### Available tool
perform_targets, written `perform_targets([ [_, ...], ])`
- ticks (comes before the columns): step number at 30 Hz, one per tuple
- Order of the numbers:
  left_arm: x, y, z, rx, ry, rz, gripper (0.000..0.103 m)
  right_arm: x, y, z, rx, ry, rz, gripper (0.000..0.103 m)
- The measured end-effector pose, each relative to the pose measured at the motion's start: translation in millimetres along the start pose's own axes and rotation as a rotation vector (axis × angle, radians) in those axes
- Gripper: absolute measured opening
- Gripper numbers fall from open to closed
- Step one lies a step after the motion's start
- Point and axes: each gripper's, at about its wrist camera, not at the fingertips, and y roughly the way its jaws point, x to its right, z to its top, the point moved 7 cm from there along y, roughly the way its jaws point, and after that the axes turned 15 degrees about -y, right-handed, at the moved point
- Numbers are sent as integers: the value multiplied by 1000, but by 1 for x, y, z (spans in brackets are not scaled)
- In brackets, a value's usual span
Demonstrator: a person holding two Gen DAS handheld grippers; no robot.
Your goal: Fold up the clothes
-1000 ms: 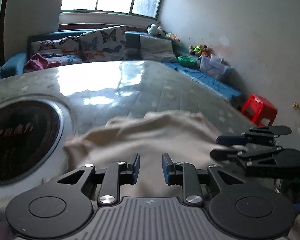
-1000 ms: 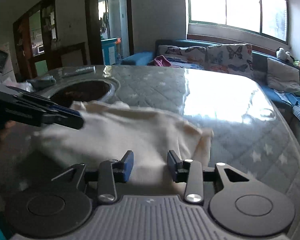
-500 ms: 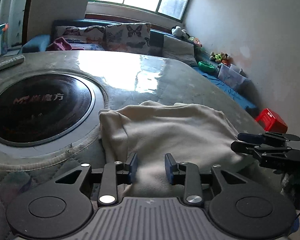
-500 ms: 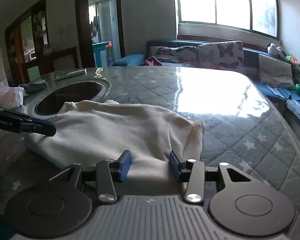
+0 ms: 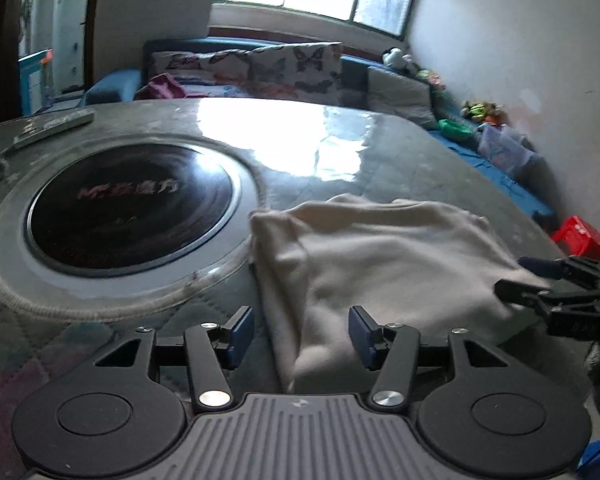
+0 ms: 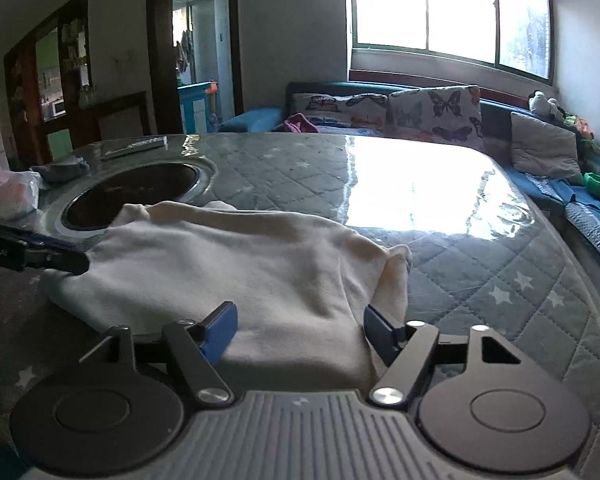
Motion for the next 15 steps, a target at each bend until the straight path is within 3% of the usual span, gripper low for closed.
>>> perform_targets([
  [3, -2, -4, 0, 6, 0, 15, 65, -2, -9, 7, 34, -5, -1, 76],
  [6, -4, -6, 1, 6, 1, 27, 69, -8, -22, 16, 73, -39, -12, 92],
  [15, -16, -25, 12, 44, -33, 65, 90, -52, -27, 42, 76, -184, 125, 92],
])
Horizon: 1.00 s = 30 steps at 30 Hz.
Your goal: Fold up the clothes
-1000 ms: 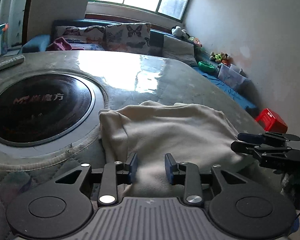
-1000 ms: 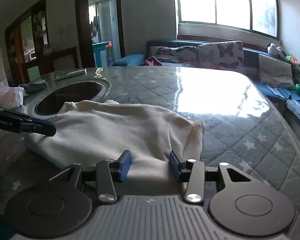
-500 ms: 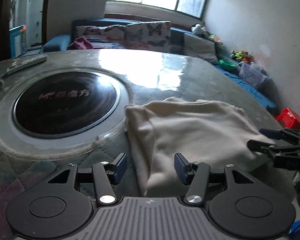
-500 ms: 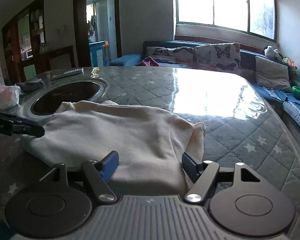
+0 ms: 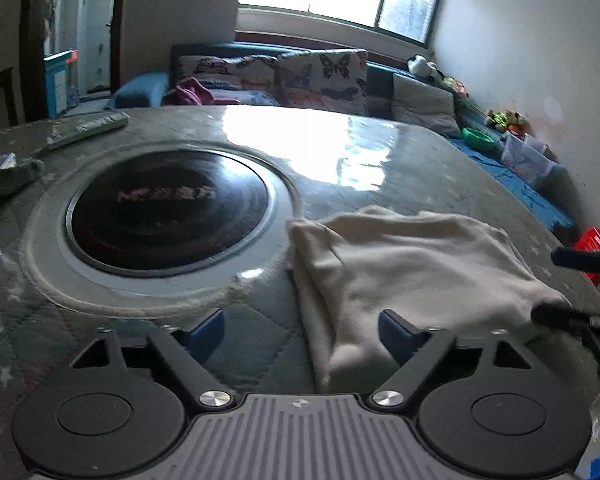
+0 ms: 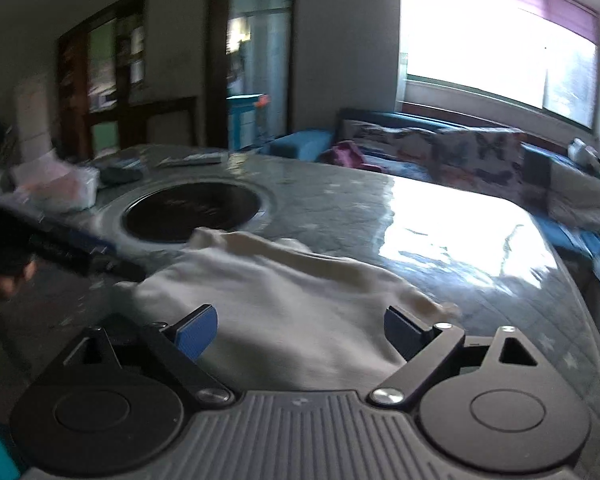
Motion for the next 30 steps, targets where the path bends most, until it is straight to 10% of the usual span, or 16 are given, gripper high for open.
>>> perform_targets([
  [12, -39, -6, 19, -29, -199, 28, 99, -97, 42, 36, -44, -355, 231, 64],
  [20, -37, 4, 21, -86, -293, -31, 99, -127, 73, 37, -94, -538, 227, 39],
  [24, -33, 13, 20, -140, -392, -86, 100, -116, 70, 44, -71, -471, 223, 14],
  [30, -19, 30, 22, -222, -532, -173, 101, -89, 54, 58, -20, -290, 243, 9],
])
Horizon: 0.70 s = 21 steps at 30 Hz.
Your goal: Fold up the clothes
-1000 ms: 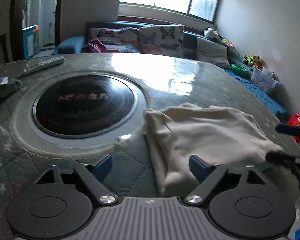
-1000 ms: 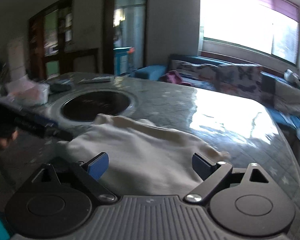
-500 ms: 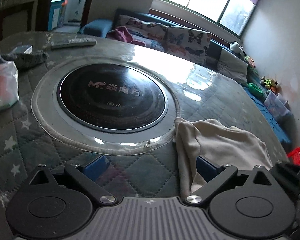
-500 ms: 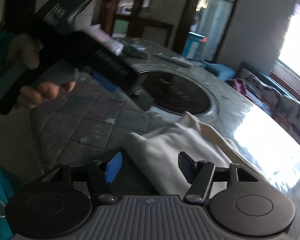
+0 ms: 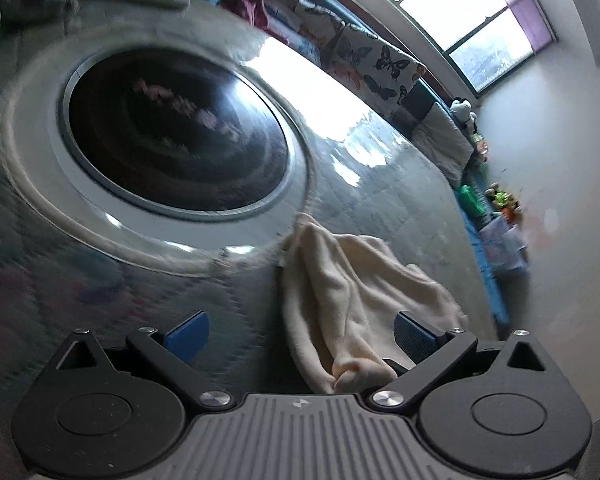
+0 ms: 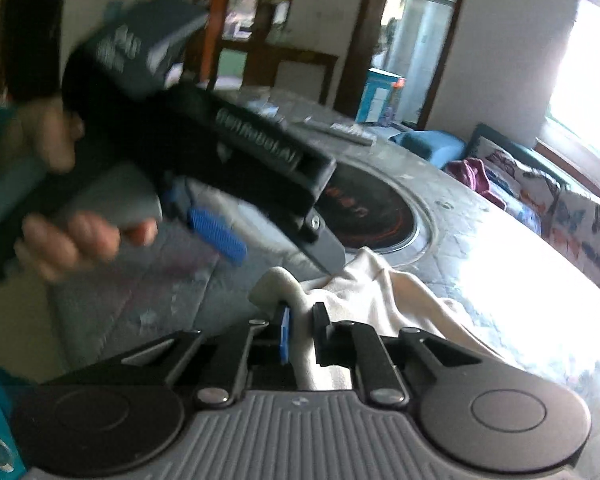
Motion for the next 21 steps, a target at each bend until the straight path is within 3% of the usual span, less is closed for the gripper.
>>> perform_targets([
  [4, 12, 15, -3, -49, -55, -46, 98, 15, -16, -1, 39, 82, 4, 9],
  [7, 19, 26, -5, -80, -89, -88, 86, 17, -26, -5, 55, 92, 4, 9],
  [10, 20, 38, -8, -116, -145, -111, 67, 13, -32, -10, 64, 93, 18, 9],
  [12, 16, 44, -10, -131, -161, -99, 40, 9, -35, -13, 69, 93, 24, 9],
  [14, 10, 49, -12, -137, -167, -85, 26, 9, -39, -19, 76, 111, 25, 12],
  [16, 7, 48, -11, -136, -161, -85, 23, 15, -45, -26, 83, 150, 5, 26],
  [21, 11, 46, -11, -121, -91, -70, 21, 54, -61, -66, 40, 305, -112, 31],
])
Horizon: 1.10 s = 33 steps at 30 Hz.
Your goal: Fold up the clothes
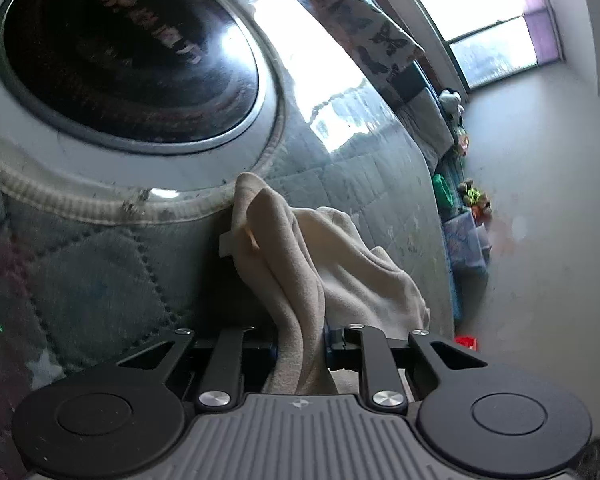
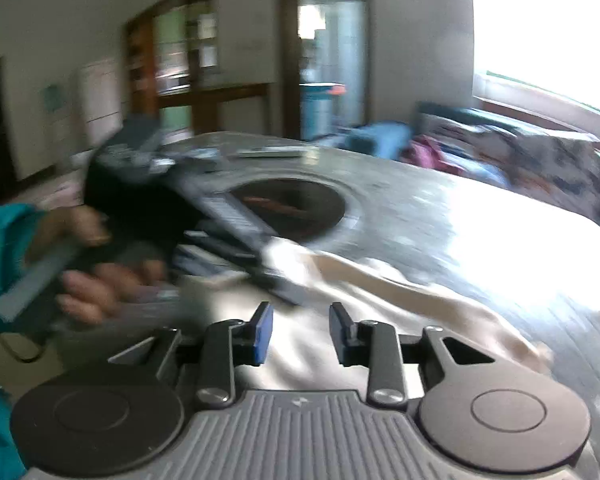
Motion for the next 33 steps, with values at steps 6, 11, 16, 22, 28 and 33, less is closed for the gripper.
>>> perform_targets([
  [6, 6, 0, 1, 15, 73, 26, 21, 81, 0, -38, -78, 172, -191, 35],
  [11, 8, 1, 1, 28, 112, 46, 22, 123, 12, -69, -118, 323, -242, 35],
  [16, 10, 2, 3, 27, 141, 55, 22, 135, 23, -87, -118, 421, -232, 35],
  [22, 18, 2, 1, 42, 217, 83, 21, 127, 13, -86, -79, 412, -212, 12],
  [28, 52, 3, -3, 47, 315, 54, 18, 127, -14, -75, -46, 341, -285, 8],
  [33, 101, 23, -20, 20, 423, 6, 17, 148, -45, -70, -50, 302, -392, 8],
])
